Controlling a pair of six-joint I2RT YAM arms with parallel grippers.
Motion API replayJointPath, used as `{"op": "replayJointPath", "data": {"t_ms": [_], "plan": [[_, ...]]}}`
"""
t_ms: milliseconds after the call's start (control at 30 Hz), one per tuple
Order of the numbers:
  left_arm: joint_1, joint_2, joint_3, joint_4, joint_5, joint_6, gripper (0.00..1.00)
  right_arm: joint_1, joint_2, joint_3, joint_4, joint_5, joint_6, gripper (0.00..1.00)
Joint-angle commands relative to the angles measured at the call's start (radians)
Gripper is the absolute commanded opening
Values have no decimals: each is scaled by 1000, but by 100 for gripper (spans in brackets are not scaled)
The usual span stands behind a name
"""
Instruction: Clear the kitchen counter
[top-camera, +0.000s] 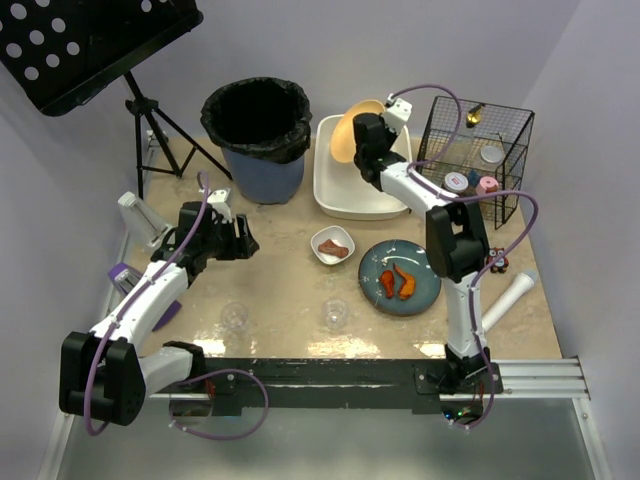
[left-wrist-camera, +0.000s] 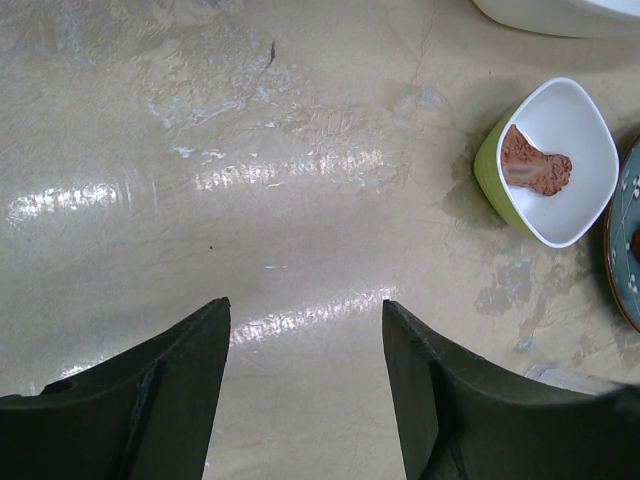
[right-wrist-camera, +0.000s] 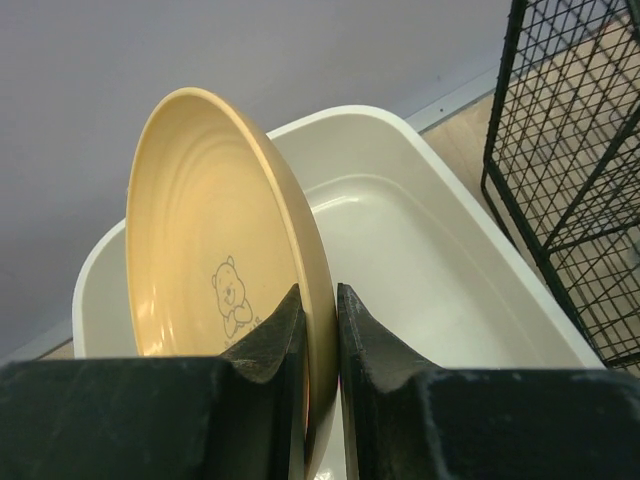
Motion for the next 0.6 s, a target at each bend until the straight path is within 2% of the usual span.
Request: {"op": "replayJointPath", "data": {"t_ms": [0, 367, 500, 567], "plan": [[7, -10, 1, 32, 16, 11, 66, -3, 29, 56, -22, -69, 1, 0], [7, -2, 2, 34, 26, 11, 66, -20, 85, 64, -50, -94, 5, 0], [7, -4, 1, 34, 26, 11, 66, -34, 103, 67, -54, -123, 18, 15], [7, -2, 1, 36, 26, 11, 66, -43, 108, 67, -54, -143, 27, 26]]}}
